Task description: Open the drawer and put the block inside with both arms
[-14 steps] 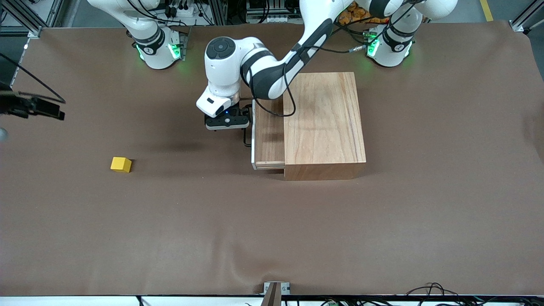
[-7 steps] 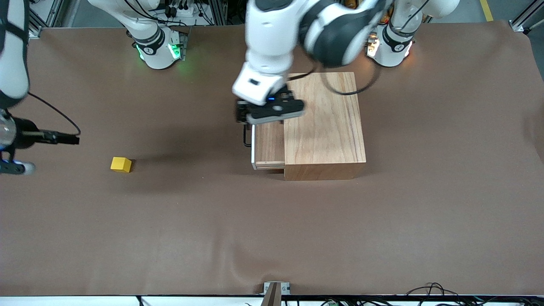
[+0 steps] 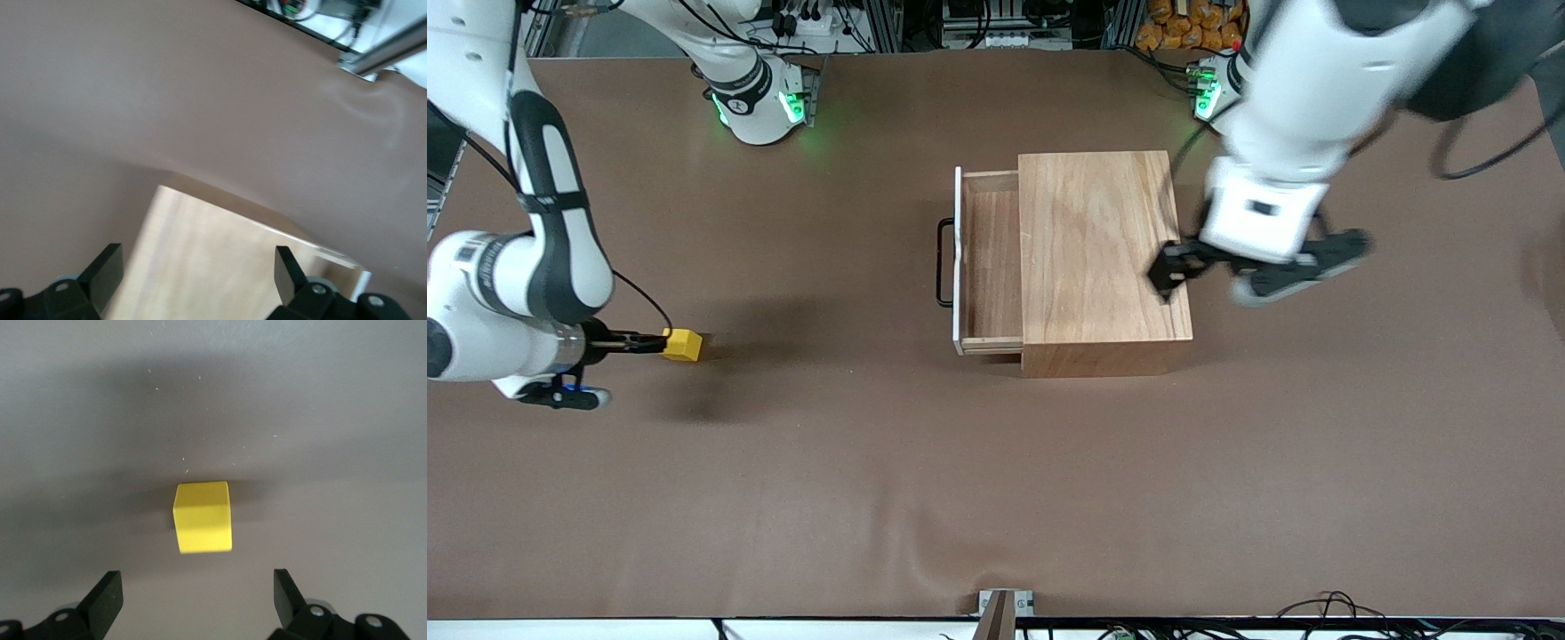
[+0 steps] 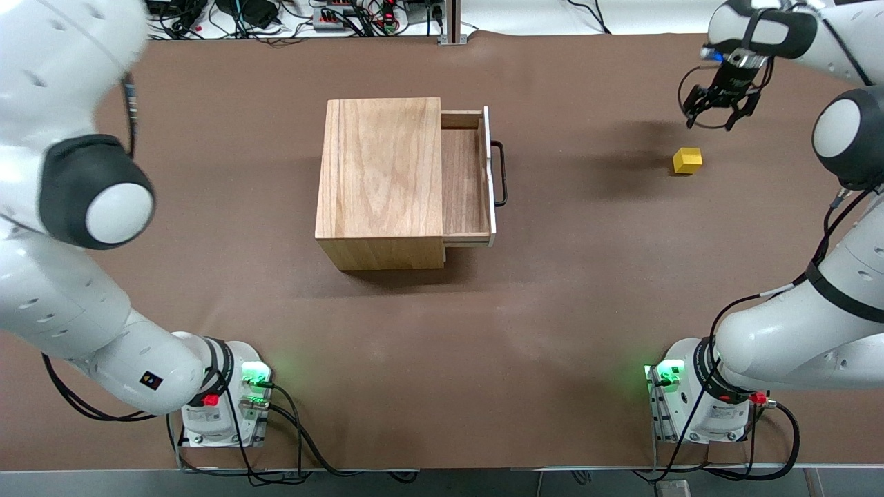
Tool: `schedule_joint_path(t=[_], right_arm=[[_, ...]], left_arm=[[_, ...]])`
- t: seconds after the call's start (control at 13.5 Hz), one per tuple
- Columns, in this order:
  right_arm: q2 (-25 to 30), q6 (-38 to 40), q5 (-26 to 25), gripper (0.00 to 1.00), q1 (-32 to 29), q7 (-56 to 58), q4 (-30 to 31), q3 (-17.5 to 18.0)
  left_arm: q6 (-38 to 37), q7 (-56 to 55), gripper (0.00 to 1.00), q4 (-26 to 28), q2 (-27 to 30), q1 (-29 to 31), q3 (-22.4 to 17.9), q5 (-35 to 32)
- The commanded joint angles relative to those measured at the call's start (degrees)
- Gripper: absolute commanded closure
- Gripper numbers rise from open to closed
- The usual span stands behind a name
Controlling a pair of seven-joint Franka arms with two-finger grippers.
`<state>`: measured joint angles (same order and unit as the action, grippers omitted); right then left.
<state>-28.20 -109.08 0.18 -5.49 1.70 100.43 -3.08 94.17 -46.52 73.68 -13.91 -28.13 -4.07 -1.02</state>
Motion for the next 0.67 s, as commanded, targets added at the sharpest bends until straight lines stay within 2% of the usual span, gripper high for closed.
schedule_joint_path(t=[0.0, 0.07, 0.22, 0.37, 0.44, 0.52, 0.59], right_arm=[[-2.0, -5.1, 1.6, 0.0, -0.9, 0.9, 2.7, 1.0], [-2.0, -8.1, 1.7, 0.0, -0.9, 0.9, 5.6, 1.0], [-2.0, -13.7, 1.2, 0.0, -0.3, 1.5, 9.2, 1.0], [-2.0, -13.7, 1.1, 0.0, -0.8, 3.5, 9.3, 1.0], [-2.1, -13.7, 1.1, 0.21, -1.0, 3.6, 9.3, 1.0], [-2.1, -13.4, 1.1, 0.75, -1.0, 3.6, 9.3, 1.0], [-2.0, -13.0, 1.1, 1.0, -1.0, 3.4, 9.0, 1.0]], left_arm=[[-1.8, 9.7, 0.0, 5.8, 6.5, 7.9, 1.0, 0.1], [-1.8, 15.3, 0.0, 8.4, 9.0, 11.7, 1.2, 0.7], [-2.7, 26.2, 0.0, 11.5, 11.9, 15.5, 1.1, 0.7], [-3.3, 32.3, 0.0, 14.9, 14.0, 17.0, 1.2, 0.7], [-3.2, 32.7, 0.0, 17.7, 15.7, 17.0, 1.2, 0.7], [-2.7, 32.7, 0.0, 20.9, 17.6, 17.0, 1.2, 0.7], [-1.0, 33.0, 0.0, 24.4, 19.9, 17.1, 1.2, 0.7]])
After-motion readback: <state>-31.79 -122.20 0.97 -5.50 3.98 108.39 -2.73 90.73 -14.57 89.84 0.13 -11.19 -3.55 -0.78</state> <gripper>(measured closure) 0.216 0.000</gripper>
